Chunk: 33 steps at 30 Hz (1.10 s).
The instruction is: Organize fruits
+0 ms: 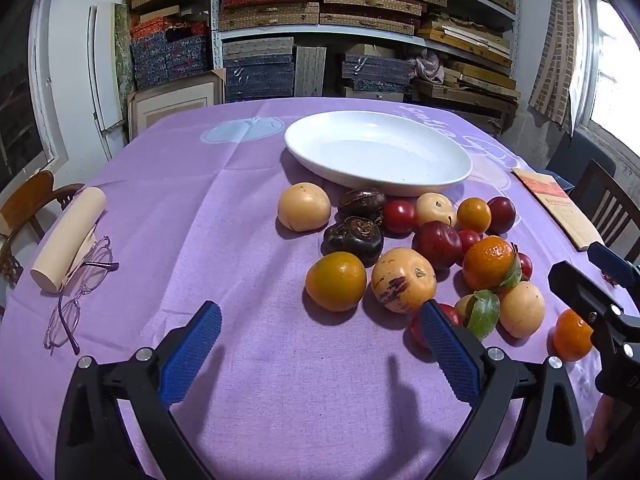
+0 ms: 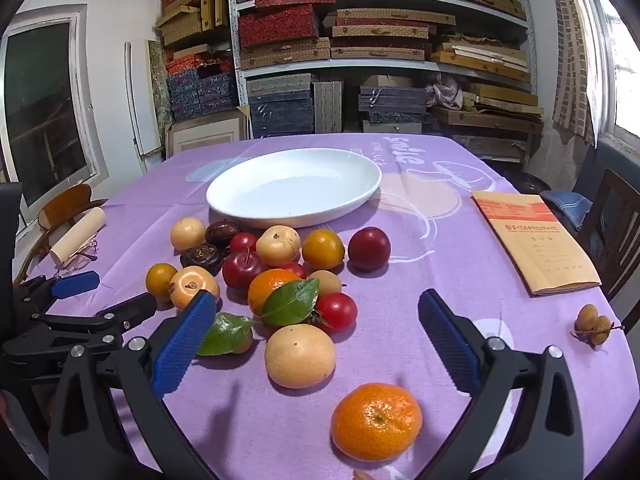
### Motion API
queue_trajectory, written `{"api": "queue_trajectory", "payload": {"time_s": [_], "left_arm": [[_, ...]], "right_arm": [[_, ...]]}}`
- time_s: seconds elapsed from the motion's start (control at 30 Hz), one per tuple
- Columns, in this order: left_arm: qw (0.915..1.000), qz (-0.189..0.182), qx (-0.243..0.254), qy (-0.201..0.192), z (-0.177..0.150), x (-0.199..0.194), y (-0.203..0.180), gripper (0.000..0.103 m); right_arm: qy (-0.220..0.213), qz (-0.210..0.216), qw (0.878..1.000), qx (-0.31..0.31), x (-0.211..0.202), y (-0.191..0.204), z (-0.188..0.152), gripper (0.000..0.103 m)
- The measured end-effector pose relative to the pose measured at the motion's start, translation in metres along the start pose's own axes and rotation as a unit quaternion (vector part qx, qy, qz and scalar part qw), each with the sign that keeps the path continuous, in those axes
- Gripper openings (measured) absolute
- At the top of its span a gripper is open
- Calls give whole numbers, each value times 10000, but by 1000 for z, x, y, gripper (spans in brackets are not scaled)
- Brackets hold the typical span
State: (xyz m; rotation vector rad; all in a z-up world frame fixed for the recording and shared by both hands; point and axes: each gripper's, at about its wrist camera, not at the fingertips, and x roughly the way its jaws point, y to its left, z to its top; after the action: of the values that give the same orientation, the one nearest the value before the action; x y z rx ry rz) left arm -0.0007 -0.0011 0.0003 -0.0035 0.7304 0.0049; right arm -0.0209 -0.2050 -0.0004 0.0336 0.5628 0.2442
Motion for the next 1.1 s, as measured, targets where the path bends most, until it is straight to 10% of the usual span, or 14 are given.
{"api": "queue_trajectory", "payload": {"time_s": [1.1], "left_arm": [[9995,205,-192,114,-1,4,10,100]], "right_arm": [[-143,-211,9993,-262,-6,10,-2,99]]}}
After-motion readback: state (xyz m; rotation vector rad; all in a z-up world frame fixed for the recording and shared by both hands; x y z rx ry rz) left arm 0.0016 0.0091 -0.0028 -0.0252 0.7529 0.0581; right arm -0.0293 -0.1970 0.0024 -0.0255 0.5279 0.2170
